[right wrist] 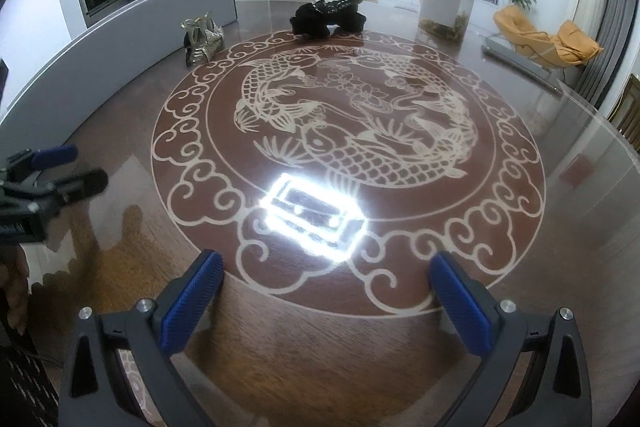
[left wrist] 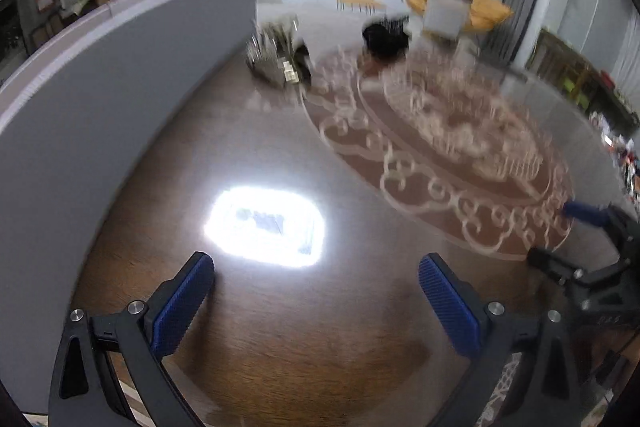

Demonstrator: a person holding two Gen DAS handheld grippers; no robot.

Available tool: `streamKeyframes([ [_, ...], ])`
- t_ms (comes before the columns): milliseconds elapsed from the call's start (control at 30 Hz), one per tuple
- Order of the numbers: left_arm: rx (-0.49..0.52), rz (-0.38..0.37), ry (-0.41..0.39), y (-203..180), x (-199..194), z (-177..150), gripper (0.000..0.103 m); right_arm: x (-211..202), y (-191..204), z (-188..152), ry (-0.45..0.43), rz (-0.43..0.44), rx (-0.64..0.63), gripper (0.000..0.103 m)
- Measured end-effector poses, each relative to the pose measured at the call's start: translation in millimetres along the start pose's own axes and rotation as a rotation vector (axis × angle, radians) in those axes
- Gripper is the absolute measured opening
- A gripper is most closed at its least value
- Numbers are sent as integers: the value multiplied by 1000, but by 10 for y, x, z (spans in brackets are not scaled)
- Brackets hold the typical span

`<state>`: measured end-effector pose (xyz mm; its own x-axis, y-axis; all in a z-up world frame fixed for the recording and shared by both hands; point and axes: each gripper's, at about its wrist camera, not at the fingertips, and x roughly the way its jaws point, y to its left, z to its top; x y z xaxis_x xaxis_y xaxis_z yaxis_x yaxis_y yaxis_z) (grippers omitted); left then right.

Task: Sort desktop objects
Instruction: 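Bring both tools back over the table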

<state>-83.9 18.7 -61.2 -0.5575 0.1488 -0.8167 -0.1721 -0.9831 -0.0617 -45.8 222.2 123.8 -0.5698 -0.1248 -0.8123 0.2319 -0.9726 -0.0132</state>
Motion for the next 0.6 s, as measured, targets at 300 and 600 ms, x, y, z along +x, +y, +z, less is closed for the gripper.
streamKeyframes([
  [300, 49, 36, 20, -86, 55, 7, 103, 0, -5, 1, 0, -1, 0, 103],
  [600, 49, 36, 20, -87, 62, 10, 103, 2, -11, 6, 1, 0, 0, 103],
])
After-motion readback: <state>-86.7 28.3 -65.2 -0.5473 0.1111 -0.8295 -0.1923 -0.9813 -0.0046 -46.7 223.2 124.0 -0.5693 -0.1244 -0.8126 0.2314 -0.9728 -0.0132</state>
